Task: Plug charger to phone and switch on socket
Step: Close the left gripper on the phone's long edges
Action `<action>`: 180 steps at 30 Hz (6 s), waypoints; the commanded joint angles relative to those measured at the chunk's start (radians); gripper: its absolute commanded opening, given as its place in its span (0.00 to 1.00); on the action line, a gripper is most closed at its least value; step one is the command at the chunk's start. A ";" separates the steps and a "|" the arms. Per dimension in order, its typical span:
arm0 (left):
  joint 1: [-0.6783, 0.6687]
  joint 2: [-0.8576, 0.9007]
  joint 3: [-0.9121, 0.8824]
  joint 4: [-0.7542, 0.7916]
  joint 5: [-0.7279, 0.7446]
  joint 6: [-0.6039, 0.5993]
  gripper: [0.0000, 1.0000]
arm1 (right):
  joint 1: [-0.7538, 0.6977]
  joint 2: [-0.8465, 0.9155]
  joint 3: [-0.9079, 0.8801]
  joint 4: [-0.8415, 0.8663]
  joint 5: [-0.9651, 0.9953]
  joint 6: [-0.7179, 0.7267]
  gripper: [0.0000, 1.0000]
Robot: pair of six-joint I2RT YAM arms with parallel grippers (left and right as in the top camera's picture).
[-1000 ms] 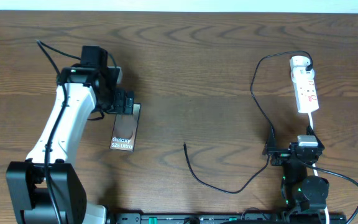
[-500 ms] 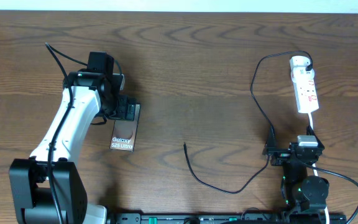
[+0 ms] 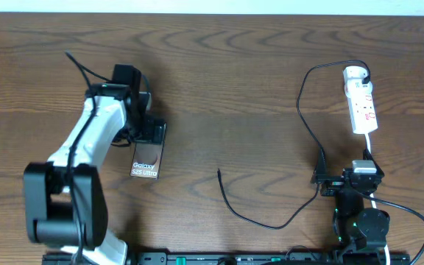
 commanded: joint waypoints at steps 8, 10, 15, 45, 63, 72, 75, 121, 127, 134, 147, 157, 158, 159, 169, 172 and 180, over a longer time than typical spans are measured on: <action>-0.047 0.060 -0.007 0.023 -0.013 -0.003 0.98 | -0.006 -0.005 -0.001 -0.005 -0.002 -0.009 0.99; -0.047 0.060 -0.007 0.021 -0.013 -0.003 0.98 | -0.006 -0.005 -0.001 -0.005 -0.002 -0.009 0.99; -0.047 0.060 -0.025 0.026 -0.013 0.004 0.98 | -0.006 -0.005 -0.001 -0.005 -0.002 -0.009 0.99; -0.047 0.060 -0.131 0.158 -0.013 0.038 0.98 | -0.006 -0.005 -0.001 -0.005 -0.002 -0.009 0.99; -0.047 0.060 -0.163 0.218 -0.013 0.038 0.98 | -0.006 -0.005 -0.001 -0.005 -0.002 -0.009 0.99; -0.047 0.060 -0.164 0.227 -0.013 0.039 0.98 | -0.006 -0.005 -0.001 -0.005 -0.002 -0.009 0.99; -0.047 0.060 -0.169 0.217 -0.013 0.039 0.98 | -0.006 -0.005 -0.001 -0.005 -0.002 -0.009 0.99; -0.047 0.060 -0.209 0.236 -0.013 0.098 0.98 | -0.006 -0.005 -0.001 -0.005 -0.002 -0.009 0.99; -0.047 0.060 -0.212 0.232 -0.021 0.098 0.98 | -0.006 -0.005 -0.001 -0.005 -0.002 -0.009 0.99; -0.047 0.060 -0.218 0.233 -0.021 0.098 0.98 | -0.006 -0.005 -0.001 -0.005 -0.002 -0.009 0.99; -0.047 0.060 -0.218 0.231 -0.020 0.098 0.98 | -0.006 -0.005 -0.001 -0.005 -0.002 -0.009 0.99; -0.047 0.060 -0.218 0.233 -0.020 0.098 0.98 | -0.006 -0.005 -0.001 -0.005 -0.002 -0.009 0.99; -0.047 0.060 -0.218 0.233 -0.020 0.098 0.98 | -0.006 -0.005 -0.001 -0.005 -0.002 -0.009 0.99; -0.046 0.060 -0.218 0.233 -0.020 0.098 0.98 | -0.006 -0.005 -0.001 -0.005 -0.002 -0.009 0.99; -0.046 0.060 -0.218 0.233 -0.020 0.098 0.95 | -0.006 -0.005 -0.001 -0.005 -0.002 -0.009 0.99; -0.046 0.060 -0.218 0.233 -0.020 0.098 0.95 | -0.006 -0.005 -0.001 -0.005 -0.002 -0.009 0.99; -0.046 0.060 -0.218 0.233 -0.020 0.098 0.91 | -0.006 -0.005 -0.001 -0.005 -0.002 -0.009 0.99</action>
